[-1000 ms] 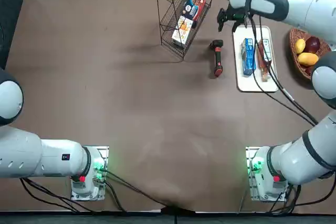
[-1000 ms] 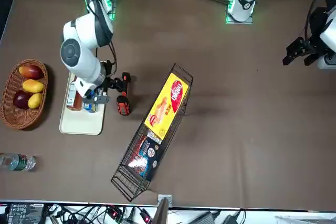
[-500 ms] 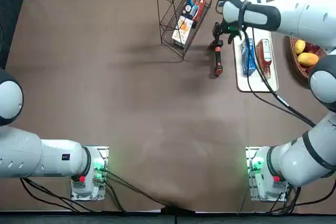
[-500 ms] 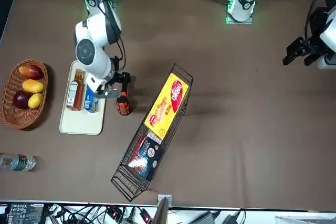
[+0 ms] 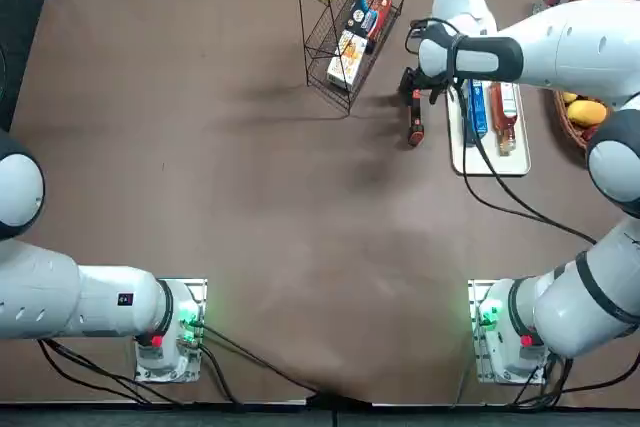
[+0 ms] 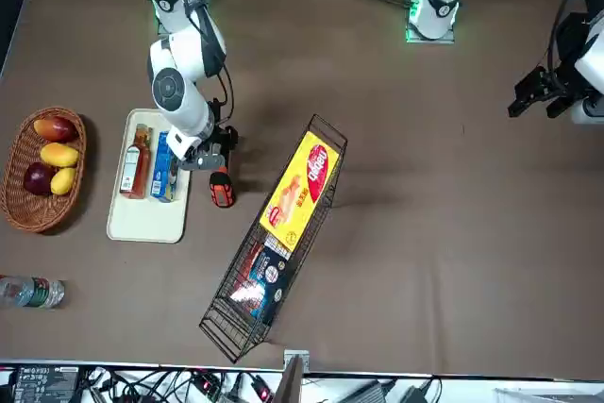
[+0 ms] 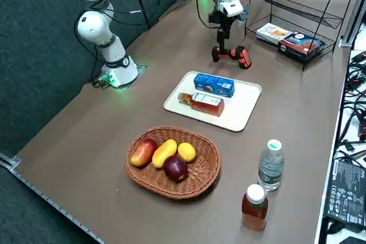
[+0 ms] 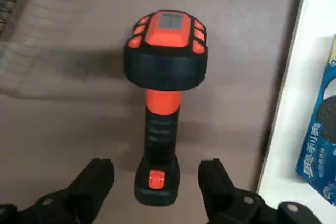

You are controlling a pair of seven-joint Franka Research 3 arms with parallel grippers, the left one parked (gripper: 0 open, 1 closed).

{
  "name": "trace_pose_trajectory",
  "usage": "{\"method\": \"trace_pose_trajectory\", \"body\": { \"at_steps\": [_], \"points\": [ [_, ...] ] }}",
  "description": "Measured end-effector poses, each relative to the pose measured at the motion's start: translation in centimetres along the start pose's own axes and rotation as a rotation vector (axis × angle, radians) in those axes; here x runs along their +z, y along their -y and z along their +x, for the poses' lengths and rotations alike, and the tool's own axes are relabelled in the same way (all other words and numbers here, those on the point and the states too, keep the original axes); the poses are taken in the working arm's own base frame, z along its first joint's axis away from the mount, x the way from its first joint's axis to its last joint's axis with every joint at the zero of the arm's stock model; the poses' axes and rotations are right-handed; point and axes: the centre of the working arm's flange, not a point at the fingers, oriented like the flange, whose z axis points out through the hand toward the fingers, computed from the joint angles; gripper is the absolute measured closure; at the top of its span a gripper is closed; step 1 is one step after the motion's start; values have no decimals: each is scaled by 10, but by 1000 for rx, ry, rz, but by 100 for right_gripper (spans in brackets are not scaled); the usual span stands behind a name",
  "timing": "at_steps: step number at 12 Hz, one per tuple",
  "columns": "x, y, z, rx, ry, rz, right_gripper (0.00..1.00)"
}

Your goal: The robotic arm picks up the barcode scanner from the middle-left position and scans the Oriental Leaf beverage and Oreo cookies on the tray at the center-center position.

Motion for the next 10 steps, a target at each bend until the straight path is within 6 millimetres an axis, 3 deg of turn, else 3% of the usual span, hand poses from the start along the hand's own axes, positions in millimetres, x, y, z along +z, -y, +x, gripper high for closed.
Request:
{"method": "trace_pose_trajectory", "body": {
  "at_steps": [10],
  "points": [
    [32,-11,-6,120,-55,12,0]
  ]
}}
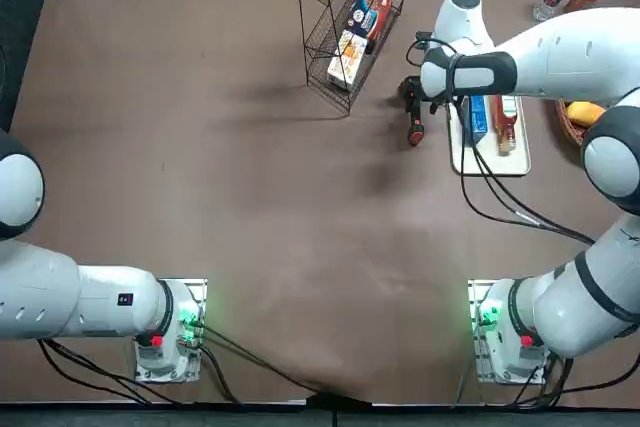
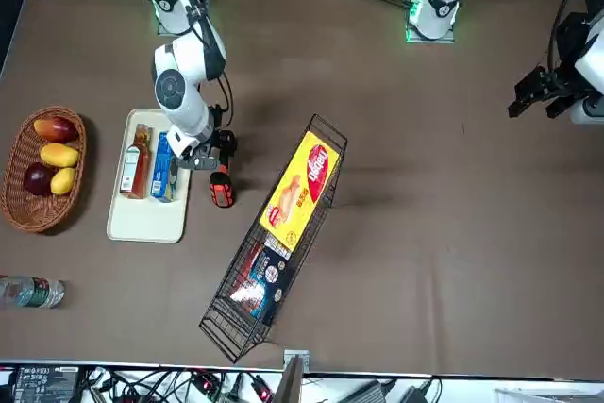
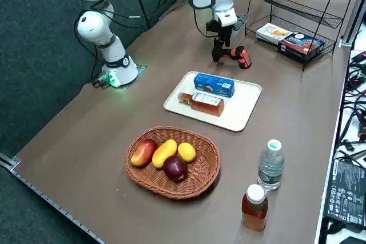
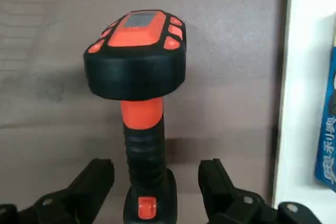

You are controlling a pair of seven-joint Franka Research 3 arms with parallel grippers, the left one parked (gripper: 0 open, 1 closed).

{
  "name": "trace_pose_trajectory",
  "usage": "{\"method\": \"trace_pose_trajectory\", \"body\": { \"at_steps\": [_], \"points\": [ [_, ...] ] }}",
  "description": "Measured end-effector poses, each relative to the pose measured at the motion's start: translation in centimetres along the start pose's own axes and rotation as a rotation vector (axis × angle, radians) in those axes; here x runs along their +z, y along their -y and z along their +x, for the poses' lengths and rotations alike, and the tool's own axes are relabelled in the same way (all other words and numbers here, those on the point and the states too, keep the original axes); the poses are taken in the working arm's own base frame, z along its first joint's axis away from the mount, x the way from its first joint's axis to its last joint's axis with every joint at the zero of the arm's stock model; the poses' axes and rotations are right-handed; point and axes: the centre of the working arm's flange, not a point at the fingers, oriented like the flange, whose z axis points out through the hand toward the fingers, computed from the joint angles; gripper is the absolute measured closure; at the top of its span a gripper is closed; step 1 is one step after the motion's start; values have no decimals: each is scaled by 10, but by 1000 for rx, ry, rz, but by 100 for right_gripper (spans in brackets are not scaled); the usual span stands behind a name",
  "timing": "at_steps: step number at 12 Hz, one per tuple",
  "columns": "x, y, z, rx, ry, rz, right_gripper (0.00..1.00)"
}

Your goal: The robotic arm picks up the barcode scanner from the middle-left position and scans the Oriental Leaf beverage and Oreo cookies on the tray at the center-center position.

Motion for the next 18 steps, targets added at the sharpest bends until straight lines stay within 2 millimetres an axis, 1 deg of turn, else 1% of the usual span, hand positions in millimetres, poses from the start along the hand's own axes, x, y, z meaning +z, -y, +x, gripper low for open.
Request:
{"method": "trace_pose_trajectory", "body": {
  "at_steps": [4,5,6,7,8,9,10,11,12,15,18],
  "points": [
    [14,1,-1,-2,8,-7,1],
    [17,2,-1,-2,7,-7,4],
    [20,2,-1,-2,6,-7,4],
    [26,1,-1,2,8,-9,25],
    [28,1,-1,2,10,-10,29],
    [29,2,-1,2,10,-11,30],
    [30,2,-1,2,10,-10,41],
    [29,3,0,2,8,-9,55],
    [29,4,0,4,8,-9,58],
    [27,4,3,11,2,-6,58],
    [15,7,15,16,-26,8,58]
  ]
}}
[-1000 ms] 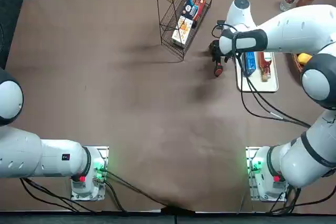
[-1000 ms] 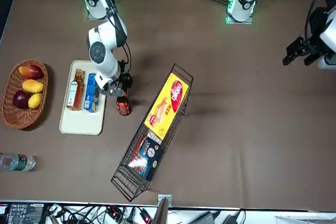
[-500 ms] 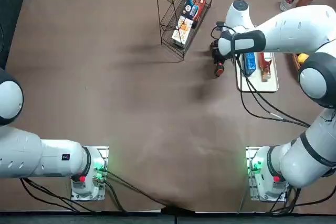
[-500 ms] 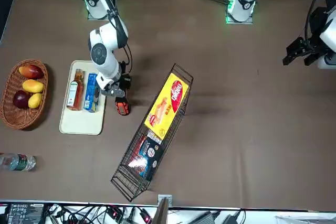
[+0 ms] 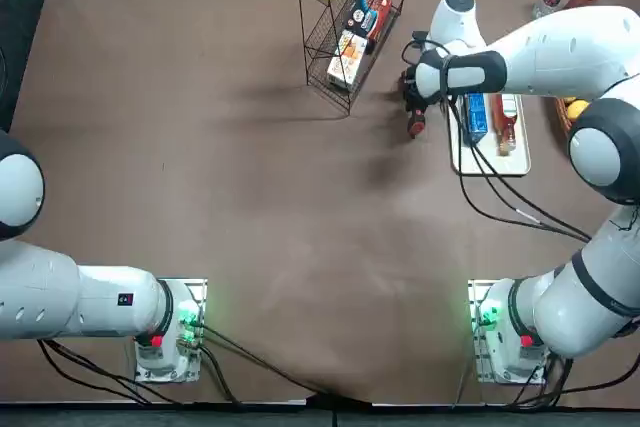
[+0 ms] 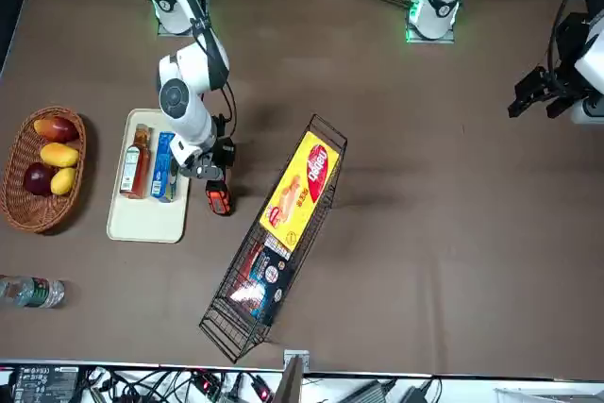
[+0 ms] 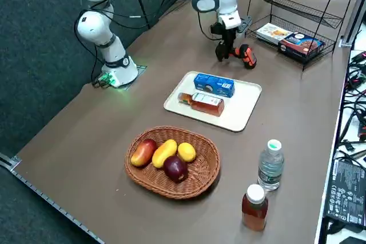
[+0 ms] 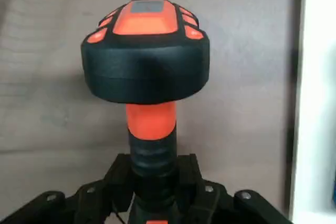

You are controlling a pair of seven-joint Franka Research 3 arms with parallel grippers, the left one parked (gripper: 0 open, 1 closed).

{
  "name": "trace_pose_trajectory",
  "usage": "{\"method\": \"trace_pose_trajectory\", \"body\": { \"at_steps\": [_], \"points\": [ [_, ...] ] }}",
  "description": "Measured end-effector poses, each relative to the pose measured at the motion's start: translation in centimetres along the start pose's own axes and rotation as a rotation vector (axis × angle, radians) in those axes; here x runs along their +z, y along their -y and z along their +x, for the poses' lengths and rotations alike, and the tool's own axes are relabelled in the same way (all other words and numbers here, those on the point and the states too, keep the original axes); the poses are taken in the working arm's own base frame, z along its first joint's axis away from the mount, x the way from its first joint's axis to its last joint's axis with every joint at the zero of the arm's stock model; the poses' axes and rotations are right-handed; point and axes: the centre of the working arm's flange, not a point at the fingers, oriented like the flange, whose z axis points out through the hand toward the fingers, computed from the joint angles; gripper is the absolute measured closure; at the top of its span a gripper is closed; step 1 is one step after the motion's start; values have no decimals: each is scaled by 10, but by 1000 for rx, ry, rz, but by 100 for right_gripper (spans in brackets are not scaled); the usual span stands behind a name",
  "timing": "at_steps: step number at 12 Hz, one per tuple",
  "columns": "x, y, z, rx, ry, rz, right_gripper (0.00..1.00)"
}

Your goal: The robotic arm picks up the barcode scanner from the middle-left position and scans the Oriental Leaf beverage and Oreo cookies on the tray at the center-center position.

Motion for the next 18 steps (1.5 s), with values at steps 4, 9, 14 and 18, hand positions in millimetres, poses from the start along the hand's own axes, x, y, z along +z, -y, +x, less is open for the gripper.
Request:
{"method": "trace_pose_trajectory", "body": {
  "at_steps": [4,9,14,18],
  "points": [
    [-41,-6,21,26,29,-7,58],
    [-124,-71,45,22,168,-31,58],
    [-132,-135,57,-3,209,-25,58],
    [-132,-184,65,-66,224,-28,58]
  ]
}}
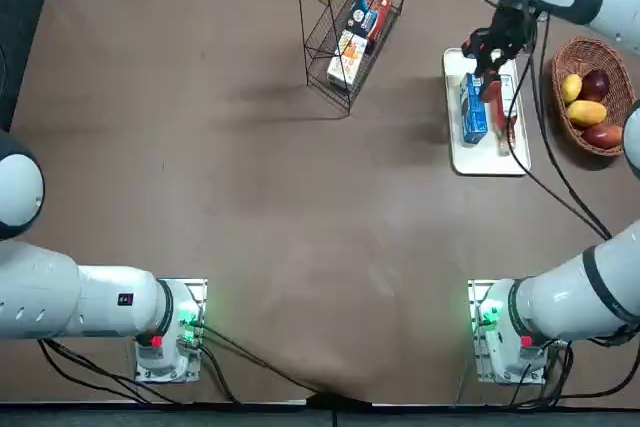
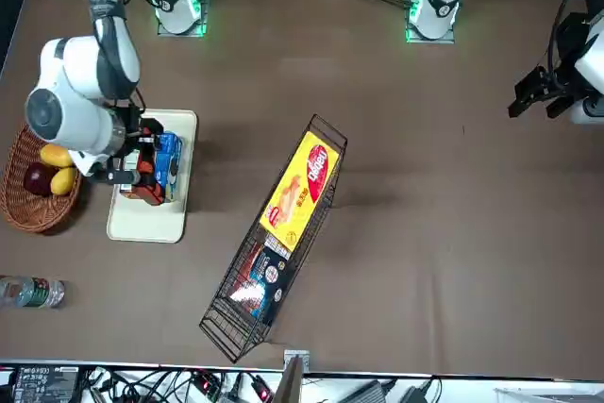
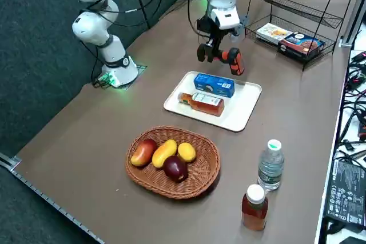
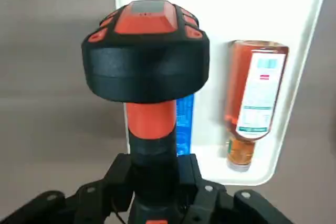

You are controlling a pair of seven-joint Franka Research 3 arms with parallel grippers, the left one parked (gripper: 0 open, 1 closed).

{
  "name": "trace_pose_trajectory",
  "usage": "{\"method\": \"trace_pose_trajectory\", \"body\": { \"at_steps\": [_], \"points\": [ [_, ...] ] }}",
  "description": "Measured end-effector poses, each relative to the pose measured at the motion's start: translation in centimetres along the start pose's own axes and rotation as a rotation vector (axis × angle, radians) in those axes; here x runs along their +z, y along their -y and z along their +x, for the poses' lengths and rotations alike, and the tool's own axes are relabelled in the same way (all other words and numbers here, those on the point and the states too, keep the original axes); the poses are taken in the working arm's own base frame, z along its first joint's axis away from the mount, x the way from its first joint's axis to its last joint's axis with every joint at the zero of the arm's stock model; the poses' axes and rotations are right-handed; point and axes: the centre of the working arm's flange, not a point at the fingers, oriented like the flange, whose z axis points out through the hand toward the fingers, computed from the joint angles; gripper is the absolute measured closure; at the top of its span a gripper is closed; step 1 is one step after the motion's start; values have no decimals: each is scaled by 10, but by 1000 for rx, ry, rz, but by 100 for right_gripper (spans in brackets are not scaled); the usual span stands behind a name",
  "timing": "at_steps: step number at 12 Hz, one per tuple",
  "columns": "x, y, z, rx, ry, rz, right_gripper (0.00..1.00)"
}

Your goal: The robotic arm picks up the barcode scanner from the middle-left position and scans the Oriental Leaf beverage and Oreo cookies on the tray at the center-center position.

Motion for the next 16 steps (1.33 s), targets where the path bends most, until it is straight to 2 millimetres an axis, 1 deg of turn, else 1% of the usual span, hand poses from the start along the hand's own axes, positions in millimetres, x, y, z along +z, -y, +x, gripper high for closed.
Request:
{"method": "trace_pose_trajectory", "body": {
  "at_steps": [2,4,9,16],
  "points": [
    [3,-18,2,-6,6,0,58],
    [9,-23,3,-7,19,-14,58],
    [23,-23,0,-8,51,-19,58],
    [32,-23,-7,-9,99,-20,58]
  ]
}}
